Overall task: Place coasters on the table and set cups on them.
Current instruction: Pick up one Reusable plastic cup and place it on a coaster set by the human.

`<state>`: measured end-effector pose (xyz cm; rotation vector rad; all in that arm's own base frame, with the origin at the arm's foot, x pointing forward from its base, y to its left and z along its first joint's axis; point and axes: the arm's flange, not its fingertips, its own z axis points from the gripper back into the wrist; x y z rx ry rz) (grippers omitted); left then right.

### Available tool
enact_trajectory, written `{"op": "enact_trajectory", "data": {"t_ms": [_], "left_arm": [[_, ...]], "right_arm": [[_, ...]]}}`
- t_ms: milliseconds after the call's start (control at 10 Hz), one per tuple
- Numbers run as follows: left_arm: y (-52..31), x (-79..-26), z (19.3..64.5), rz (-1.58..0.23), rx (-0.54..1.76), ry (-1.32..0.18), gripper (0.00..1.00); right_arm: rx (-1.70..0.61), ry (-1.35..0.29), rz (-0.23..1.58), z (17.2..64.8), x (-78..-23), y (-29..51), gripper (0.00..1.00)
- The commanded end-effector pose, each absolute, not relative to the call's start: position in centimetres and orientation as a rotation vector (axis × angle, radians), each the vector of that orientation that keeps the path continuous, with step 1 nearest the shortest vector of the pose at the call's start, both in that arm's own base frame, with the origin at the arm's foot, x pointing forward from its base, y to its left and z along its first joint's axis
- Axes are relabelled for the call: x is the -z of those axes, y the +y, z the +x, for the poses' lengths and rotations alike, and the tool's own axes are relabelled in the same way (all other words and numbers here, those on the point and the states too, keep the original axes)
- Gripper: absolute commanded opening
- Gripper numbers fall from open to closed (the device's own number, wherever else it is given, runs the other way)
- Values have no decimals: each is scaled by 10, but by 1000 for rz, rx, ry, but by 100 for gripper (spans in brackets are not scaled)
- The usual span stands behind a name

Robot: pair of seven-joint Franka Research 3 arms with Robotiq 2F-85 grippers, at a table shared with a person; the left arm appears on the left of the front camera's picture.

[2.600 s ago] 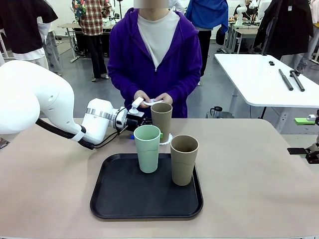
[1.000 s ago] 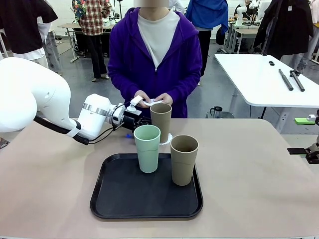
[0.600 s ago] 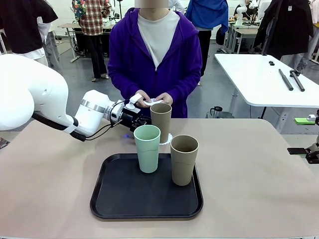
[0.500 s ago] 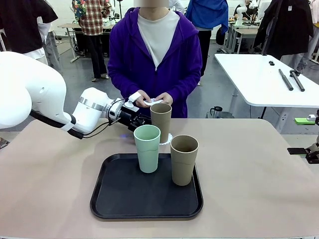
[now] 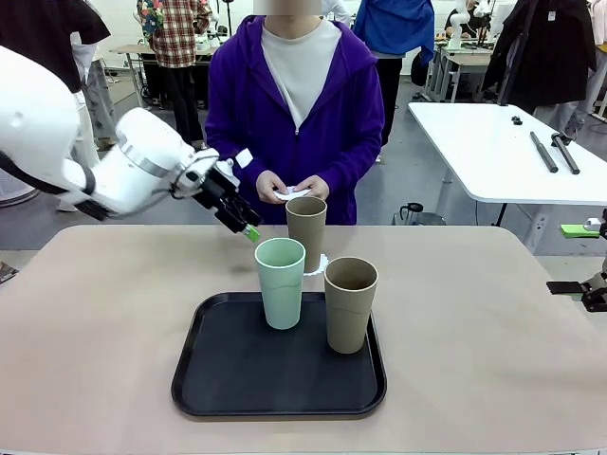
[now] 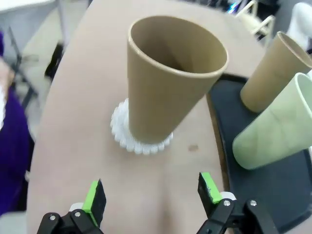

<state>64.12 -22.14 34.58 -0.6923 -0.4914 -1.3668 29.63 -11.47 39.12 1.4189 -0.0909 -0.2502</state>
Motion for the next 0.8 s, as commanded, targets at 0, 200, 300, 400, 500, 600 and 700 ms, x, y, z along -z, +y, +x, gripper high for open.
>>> {"op": "enact_trajectory", "data": {"t_ms": [0,200,300,400,500,600,700], "left_arm": [[-224,-396,600,-552,1279,-330,100],[-219,-442,577,-453,1218,-273,100],[-218,-461,562,-394,1168,-210,100],[-220,-482,545,-344,1108,-147,100],[-223,-497,537,-286,1067,-139,100],[-225,-507,531,-242,1050,-159,100],[-227,-514,533,-227,1045,-228,100]], "right_arm": [[262,-84,1419,297,-392,-115,100],[262,-84,1419,297,-392,-115,100],[262,-84,1419,297,-392,-115,100],[262,-84,1419,297,-392,-115,100],[262,-84,1419,297,-392,-115,100],[262,-84,1419,297,-392,-115,100],[262,-84,1419,297,-392,-115,100]]}}
